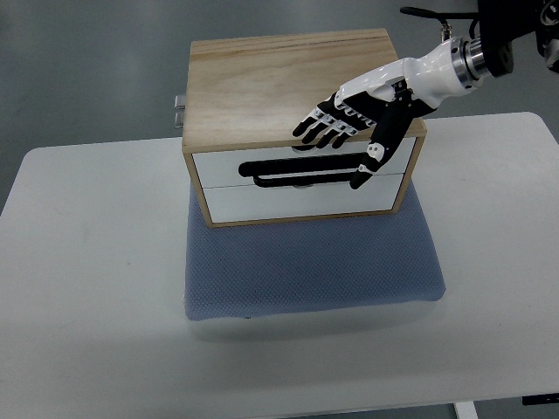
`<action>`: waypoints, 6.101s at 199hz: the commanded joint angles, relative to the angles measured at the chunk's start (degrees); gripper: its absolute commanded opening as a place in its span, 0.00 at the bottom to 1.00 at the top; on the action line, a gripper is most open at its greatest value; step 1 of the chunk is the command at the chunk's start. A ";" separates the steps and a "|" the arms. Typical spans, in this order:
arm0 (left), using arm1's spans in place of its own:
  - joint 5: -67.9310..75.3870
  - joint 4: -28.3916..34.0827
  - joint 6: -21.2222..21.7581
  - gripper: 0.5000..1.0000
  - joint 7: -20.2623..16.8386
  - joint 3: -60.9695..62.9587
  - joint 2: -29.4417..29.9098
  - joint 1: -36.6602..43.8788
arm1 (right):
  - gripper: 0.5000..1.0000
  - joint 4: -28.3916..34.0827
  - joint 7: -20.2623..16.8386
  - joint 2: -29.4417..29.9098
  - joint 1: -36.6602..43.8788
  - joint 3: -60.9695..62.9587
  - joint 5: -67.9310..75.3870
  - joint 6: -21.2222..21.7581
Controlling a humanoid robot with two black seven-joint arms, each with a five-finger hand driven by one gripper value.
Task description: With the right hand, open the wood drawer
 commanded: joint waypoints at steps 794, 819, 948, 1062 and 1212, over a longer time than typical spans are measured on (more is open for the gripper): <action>0.00 0.00 0.00 1.00 0.00 0.00 0.00 0.00 | 0.89 9.33 -2.88 3.16 -5.85 1.56 -2.99 -4.94; 0.00 0.00 0.00 1.00 0.00 0.00 0.00 0.00 | 0.89 9.33 -2.18 3.16 -6.11 1.56 -2.99 -4.76; 0.00 0.00 0.00 1.00 0.00 0.00 0.00 0.00 | 0.89 9.41 0.37 2.19 -7.43 2.00 -3.60 -7.66; 0.00 0.00 0.00 1.00 0.00 0.00 0.00 0.00 | 0.89 11.44 2.22 0.96 -7.78 1.91 -4.30 -5.03; 0.00 0.00 0.00 1.00 0.00 0.00 0.00 0.00 | 0.89 12.14 2.48 -5.10 -5.23 10.61 -3.95 -0.37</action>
